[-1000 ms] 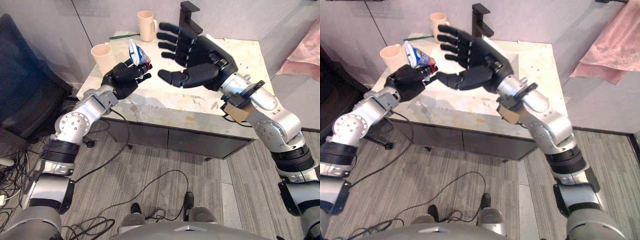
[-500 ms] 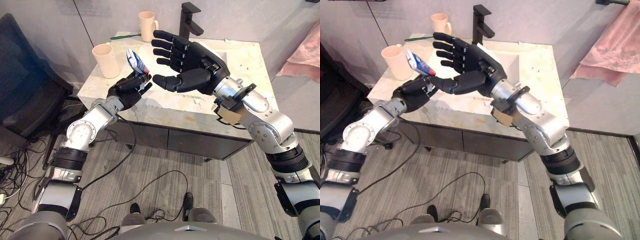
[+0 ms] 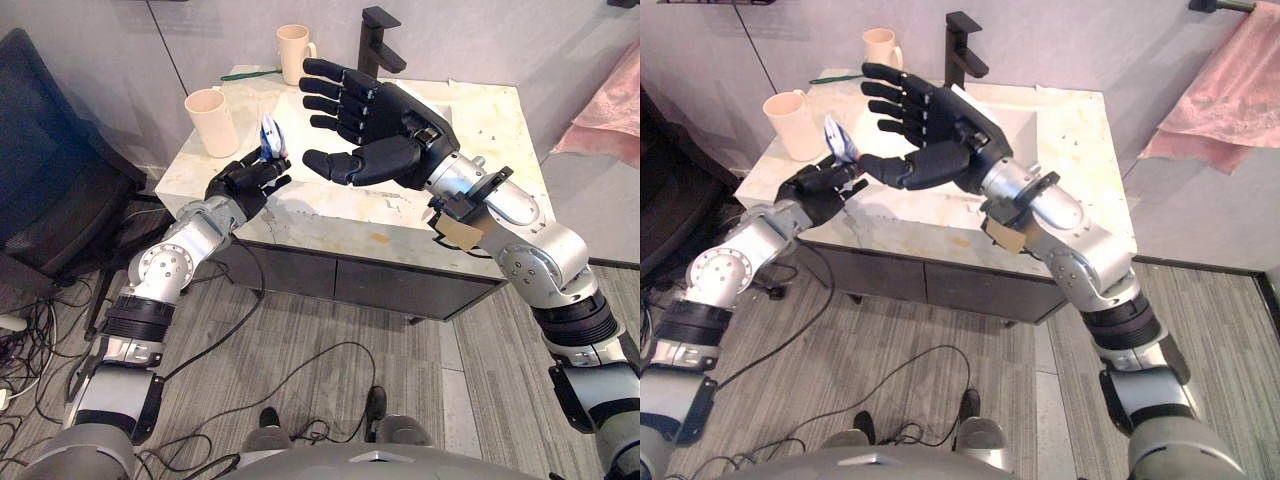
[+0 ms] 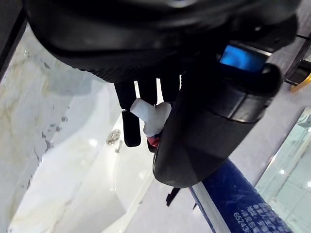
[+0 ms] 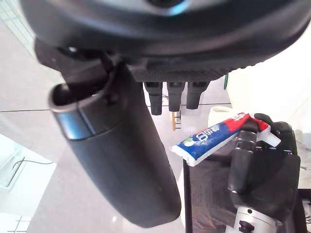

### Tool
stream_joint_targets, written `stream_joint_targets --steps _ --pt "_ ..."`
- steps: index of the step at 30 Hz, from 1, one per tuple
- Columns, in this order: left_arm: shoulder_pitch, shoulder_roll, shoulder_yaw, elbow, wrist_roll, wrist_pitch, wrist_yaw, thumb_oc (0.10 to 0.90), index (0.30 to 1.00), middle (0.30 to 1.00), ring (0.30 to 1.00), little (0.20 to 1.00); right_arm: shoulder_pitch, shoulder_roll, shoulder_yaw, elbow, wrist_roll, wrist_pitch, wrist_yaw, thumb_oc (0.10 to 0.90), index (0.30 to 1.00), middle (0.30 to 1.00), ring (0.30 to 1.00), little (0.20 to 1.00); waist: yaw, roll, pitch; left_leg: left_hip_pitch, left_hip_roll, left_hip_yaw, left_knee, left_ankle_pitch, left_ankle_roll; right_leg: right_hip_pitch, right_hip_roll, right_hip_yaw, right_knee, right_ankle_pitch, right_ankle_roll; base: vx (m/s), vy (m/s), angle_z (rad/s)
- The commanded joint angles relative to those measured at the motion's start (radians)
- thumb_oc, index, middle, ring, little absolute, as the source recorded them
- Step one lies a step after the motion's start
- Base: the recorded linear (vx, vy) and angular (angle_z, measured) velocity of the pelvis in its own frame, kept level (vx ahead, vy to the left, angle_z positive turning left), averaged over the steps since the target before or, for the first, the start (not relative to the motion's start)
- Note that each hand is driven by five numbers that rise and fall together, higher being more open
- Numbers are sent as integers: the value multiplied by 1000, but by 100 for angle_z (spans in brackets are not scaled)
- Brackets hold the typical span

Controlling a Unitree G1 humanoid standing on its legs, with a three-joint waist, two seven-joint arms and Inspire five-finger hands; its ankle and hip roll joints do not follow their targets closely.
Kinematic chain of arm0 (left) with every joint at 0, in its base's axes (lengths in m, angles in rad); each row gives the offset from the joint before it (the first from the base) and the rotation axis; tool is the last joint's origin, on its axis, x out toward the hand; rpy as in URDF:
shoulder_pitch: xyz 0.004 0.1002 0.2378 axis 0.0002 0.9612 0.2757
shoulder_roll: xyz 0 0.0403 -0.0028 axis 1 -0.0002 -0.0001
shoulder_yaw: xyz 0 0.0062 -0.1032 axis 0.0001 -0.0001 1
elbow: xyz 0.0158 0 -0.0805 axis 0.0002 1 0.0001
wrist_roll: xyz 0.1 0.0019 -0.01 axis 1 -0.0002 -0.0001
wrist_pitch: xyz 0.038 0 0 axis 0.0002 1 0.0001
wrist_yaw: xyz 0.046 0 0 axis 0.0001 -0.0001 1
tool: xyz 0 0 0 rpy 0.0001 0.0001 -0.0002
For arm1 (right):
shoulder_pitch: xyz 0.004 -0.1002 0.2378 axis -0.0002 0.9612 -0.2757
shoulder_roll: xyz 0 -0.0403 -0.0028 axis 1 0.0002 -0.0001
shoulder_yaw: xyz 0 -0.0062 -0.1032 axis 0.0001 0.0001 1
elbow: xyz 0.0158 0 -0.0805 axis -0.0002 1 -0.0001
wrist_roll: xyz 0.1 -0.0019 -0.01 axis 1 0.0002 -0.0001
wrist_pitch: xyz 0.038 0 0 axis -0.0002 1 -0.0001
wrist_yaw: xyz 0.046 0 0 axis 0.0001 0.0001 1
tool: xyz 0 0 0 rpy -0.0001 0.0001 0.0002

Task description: Organize the bathroom.

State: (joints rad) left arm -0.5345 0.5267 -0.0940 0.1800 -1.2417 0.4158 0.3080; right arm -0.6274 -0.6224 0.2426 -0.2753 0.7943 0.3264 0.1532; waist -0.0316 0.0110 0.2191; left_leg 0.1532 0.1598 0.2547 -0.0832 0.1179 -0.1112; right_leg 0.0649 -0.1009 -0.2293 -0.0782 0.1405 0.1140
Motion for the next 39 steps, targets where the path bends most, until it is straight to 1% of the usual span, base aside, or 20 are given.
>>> stream_joint_targets --steps 1,3,5,8,13,16,21,24,25,26,28,29,30,32,34,35,36,38,39 --pt "-101 42 76 17 29 -88 -57 400 300 300 300 300 -62 40 -58 -102 74 -41 16 800 900 900 900 900 4 -2 -151 -27 50 -19 56 -82 -47 34 -35 0 36 -149 22 33 -3 -1" --pt "-116 34 75 30 8 -97 -53 400 300 300 300 300 -57 48 -63 -112 81 -16 39 800 900 900 900 900 0 -4 -154 -26 51 -18 58 -84 -48 35 -33 6 36 -151 24 36 -4 -1" --pt "-120 26 70 28 -5 -100 -47 400 300 300 300 300 -50 54 -57 -119 87 -6 50 800 900 900 900 900 -3 -5 -154 -25 52 -16 59 -85 -48 35 -32 8 37 -153 23 0 0 0" --pt "-115 4 66 12 -9 -110 -43 400 300 300 300 300 -30 62 -50 -122 53 21 105 800 900 900 900 900 -7 -8 -155 -22 55 -12 59 -86 -49 35 -31 10 39 -155 23 10 1 -6" --pt "-102 -12 58 -30 -4 -120 -47 400 300 300 300 300 0 65 -31 -120 25 45 146 800 900 900 900 900 -6 -10 -154 -22 56 -10 58 -84 -49 37 -32 7 40 -156 21 1 0 -2" --pt "-107 -17 49 -46 -11 -122 -45 400 300 300 300 300 -4 72 -10 -111 -7 43 151 800 900 900 900 900 -4 -8 -150 -21 57 -12 57 -82 -50 38 -32 4 39 -156 20 0 0 0" --pt "-107 -31 29 -73 -59 -124 -70 400 300 300 300 300 -13 90 16 -89 -29 17 118 800 900 900 900 900 3 -5 -141 -23 55 -20 55 -78 -52 43 -34 -2 39 -155 20 0 0 0" --pt "-103 -48 16 -92 -75 -129 -80 400 300 300 300 300 -20 95 25 -77 -122 -27 106 800 900 900 900 900 7 -4 -139 -27 54 -26 57 -78 -52 43 -36 -4 39 -155 20 -10 7 5" --pt "-98 -54 13 -110 -86 -132 -77 400 300 300 300 300 -24 84 25 -69 -205 -63 95 800 900 900 900 900 8 -3 -139 -29 53 -29 59 -78 -52 43 -36 -5 36 -153 20 -7 8 5" --pt "-97 -55 13 -111 -87 -132 -76 400 300 300 300 300 -24 84 25 -67 -206 -64 96 800 900 900 900 900 9 -3 -139 -29 53 -29 58 -78 -52 44 -36 -5 36 -153 20 -7 14 5" --pt "-86 -64 10 -139 -98 -142 -75 400 300 300 300 300 -32 59 16 -51 -383 -117 21 800 900 900 900 900 7 -1 -137 -30 51 -33 59 -79 -52 41 -35 0 35 -151 21 -8 19 4" --pt "-82 -64 13 -150 -103 -142 -73 400 300 300 300 300 -36 45 11 -44 -406 -134 7 800 900 900 900 900 7 0 -137 -29 51 -33 57 -79 -51 41 -35 3 33 -150 21 0 0 0" --pt "-74 -63 13 -167 -105 -145 -74 400 300 300 300 300 -38 31 5 -46 -471 -154 -7 800 900 900 900 900 5 2 -135 -30 50 -34 57 -79 -52 38 -33 6 34 -150 21 0 0 0" --pt "-66 -64 20 -194 -115 -141 -65 400 300 300 300 300 -42 11 -5 -57 -482 -150 -9 800 900 900 900 900 4 5 -136 -32 50 -36 54 -79 -52 36 -32 11 33 -151 21 -1 35 -2" --pt "-55 -64 26 -219 -119 -138 -60 400 300 300 300 300 -52 -7 0 -71 -532 -152 -8 800 900 900 900 900 5 8 -136 -33 49 -38 51 -78 -53 35 -32 14 33 -152 21 4 44 -1" --pt "-50 -65 26 -233 -124 -145 -51 400 300 300 300 300 -60 -14 8 -82 -542 -141 -9 800 900 900 900 900 6 11 -135 -32 47 -43 47 -78 -53 36 -32 15 34 -153 21 7 45 -1" --pt "-48 -66 26 -239 -123 -148 -49 400 300 300 300 300 -66 -18 16 -85 -587 -148 -20 800 900 900 900 900 7 12 -135 -32 46 -45 47 -78 -53 37 -32 16 34 -154 21 11 45 -2" --pt "-44 -61 26 -248 -134 -155 -46 400 300 300 300 300 -84 -26 37 -91 -615 -142 -28 800 900 900 900 900 11 16 -134 -30 44 -50 46 -78 -54 39 -34 15 35 -154 21 0 0 0" --pt "-42 -59 25 -252 -137 -157 -46 400 300 300 300 300 -90 -28 47 -90 -653 -149 -38 800 900 900 900 900 14 17 -133 -30 43 -52 47 -79 -54 41 -35 14 36 -155 21 0 0 0"
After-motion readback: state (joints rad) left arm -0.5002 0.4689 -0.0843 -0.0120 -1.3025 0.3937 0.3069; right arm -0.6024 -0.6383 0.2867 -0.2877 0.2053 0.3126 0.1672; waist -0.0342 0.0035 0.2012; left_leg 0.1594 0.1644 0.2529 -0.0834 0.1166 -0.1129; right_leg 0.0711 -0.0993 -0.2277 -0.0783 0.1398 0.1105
